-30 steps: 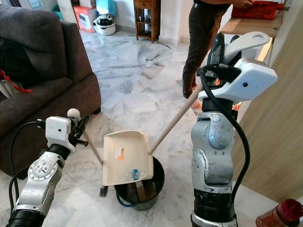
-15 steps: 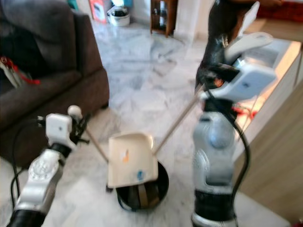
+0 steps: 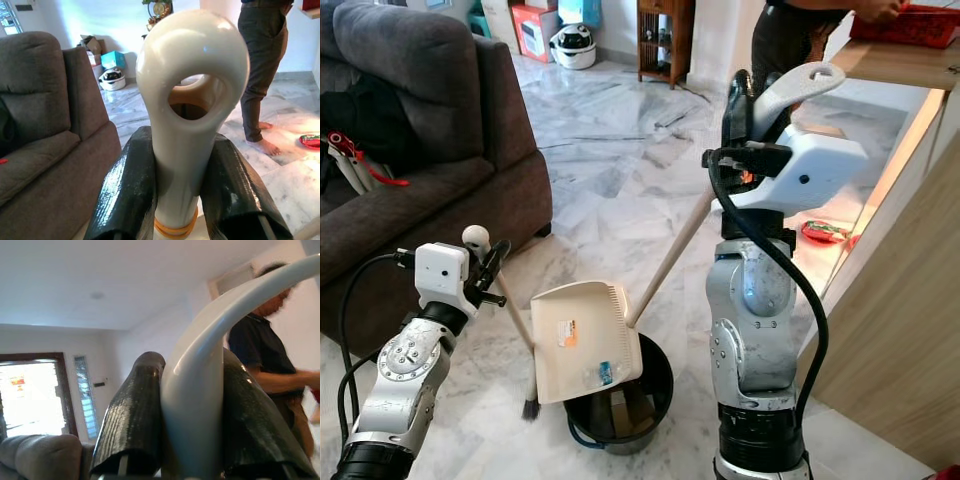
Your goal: Sweep floor
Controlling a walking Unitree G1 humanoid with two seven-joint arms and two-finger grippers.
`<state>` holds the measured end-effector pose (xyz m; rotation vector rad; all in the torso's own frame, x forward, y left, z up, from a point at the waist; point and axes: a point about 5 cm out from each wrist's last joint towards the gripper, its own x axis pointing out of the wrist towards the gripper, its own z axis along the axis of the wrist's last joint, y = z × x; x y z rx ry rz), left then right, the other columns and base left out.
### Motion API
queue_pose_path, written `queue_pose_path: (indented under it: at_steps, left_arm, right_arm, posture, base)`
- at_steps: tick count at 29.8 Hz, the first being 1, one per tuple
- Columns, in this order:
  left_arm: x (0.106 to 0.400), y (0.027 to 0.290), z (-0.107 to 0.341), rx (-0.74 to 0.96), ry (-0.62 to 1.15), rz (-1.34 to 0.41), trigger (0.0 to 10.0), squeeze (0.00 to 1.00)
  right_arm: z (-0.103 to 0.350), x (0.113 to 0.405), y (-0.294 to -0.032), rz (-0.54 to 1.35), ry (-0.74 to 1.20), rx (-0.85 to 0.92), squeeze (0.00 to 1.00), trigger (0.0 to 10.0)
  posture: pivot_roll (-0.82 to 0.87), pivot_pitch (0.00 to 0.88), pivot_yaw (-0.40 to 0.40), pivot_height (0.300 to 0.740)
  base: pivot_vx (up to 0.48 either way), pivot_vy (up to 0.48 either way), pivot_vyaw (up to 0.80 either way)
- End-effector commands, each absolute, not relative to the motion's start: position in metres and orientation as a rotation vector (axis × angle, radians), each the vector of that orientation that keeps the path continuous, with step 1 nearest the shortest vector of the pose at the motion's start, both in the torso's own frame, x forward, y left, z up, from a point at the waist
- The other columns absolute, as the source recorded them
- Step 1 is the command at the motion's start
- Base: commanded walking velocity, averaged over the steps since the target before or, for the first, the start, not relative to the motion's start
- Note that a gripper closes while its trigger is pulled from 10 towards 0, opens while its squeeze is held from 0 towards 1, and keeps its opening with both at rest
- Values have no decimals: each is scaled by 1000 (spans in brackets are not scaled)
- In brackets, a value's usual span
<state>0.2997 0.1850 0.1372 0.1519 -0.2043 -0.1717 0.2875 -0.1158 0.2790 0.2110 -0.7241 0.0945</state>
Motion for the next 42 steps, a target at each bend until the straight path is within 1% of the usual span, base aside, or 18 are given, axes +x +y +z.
queue_pose_path:
  at_steps: [1, 2, 3, 8, 10, 14, 18, 22, 31, 34, 42]
  left_arm:
    - [301, 182, 152, 148, -270, -184, 10000, 0]
    - [301, 182, 152, 148, -270, -185, 10000, 0]
    - [301, 182, 152, 147, -270, -187, 10000, 0]
    - [300, 181, 152, 145, -270, -190, 10000, 0]
    - [300, 179, 152, 155, -272, -202, 10000, 0]
    - [300, 177, 151, 168, -272, -214, 10000, 0]
    - [299, 175, 151, 156, -271, -217, 10000, 0]
    - [299, 174, 150, 154, -270, -222, 10000, 0]
    - [298, 174, 148, 156, -262, -231, 10000, 0]
    - [298, 173, 147, 155, -259, -236, 10000, 0]
    - [298, 172, 146, 158, -256, -247, 10000, 0]
  right_arm:
    - [300, 275, -97, 183, -849, 228, 0, 10000]
    - [300, 274, -94, 196, -853, 218, 0, 10000]
    - [301, 272, -86, 227, -866, 182, 0, 10000]
    - [299, 267, -69, 281, -878, 124, 0, 10000]
    - [298, 260, -55, 312, -896, 87, 0, 10000]
    - [297, 258, -50, 320, -904, 77, 0, 10000]
    - [294, 251, -35, 357, -923, 29, 0, 10000]
    - [293, 244, -22, 391, -930, 21, 0, 10000]
    - [293, 237, -12, 378, -979, -46, 0, 10000]
    - [292, 232, -6, 388, -1005, -91, 0, 10000]
    - [291, 223, 5, 425, -1049, -136, 0, 10000]
  posture:
    - [-13, 25, 49, 740]
    - [-13, 25, 49, 740]
    - [-13, 25, 49, 740]
    - [-13, 29, 51, 740]
    - [-12, 32, 50, 740]
    - [-13, 33, 50, 740]
    - [-14, 36, 48, 740]
    - [-12, 41, 45, 740]
    - [-11, 47, 41, 740]
    - [-11, 47, 41, 740]
    - [-12, 47, 40, 740]
  base:
    - [0, 0, 0]
    - [0, 0, 0]
    - [0, 0, 0]
    - [0, 0, 0]
    - [0, 0, 0]
    - [0, 0, 0]
    - [0, 0, 0]
    - [0, 0, 0]
    - [0, 0, 0]
    - [0, 0, 0]
    - [0, 0, 0]
